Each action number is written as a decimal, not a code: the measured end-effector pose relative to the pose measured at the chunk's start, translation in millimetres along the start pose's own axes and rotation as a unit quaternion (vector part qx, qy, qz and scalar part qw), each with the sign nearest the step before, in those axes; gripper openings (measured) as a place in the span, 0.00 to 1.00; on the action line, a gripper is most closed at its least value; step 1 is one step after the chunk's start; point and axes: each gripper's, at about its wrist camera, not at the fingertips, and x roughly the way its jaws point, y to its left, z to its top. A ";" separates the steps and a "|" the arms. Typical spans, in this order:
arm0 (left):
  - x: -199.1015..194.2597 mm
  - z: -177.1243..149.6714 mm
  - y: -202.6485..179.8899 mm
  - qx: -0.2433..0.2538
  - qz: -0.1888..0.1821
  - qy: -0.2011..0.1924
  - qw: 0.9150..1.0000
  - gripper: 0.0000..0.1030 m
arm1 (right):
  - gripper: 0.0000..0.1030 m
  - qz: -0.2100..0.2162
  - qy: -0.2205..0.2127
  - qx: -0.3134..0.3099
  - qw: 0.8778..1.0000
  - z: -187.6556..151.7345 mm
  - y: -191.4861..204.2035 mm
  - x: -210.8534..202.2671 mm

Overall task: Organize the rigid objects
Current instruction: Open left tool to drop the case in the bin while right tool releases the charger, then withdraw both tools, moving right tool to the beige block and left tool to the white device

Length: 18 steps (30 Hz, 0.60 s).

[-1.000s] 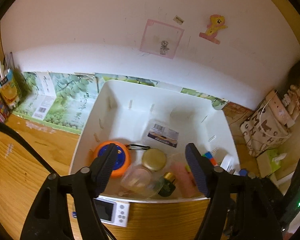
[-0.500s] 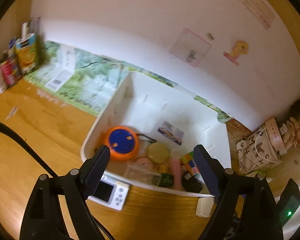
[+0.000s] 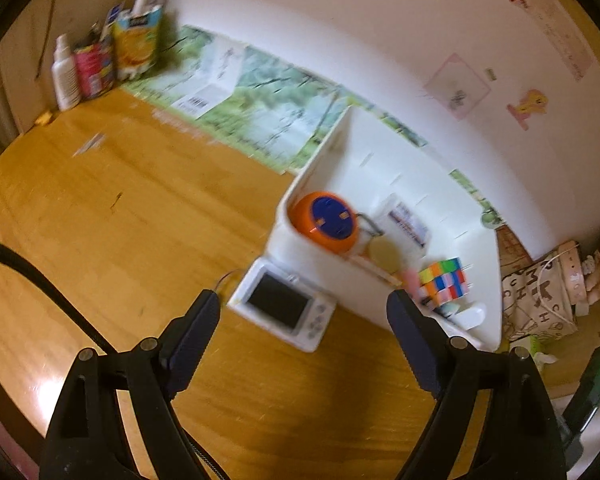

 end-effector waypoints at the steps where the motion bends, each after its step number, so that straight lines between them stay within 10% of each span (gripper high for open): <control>1: 0.3 -2.4 2.8 -0.002 0.004 0.002 1.000 0.85 | 0.81 -0.002 0.003 0.007 1.000 -0.8 -2.2 -0.4; 18: 19.8 -24.4 22.2 0.000 0.029 0.041 0.999 0.95 | 0.81 -0.057 0.069 0.029 0.996 -39.1 -18.8 8.0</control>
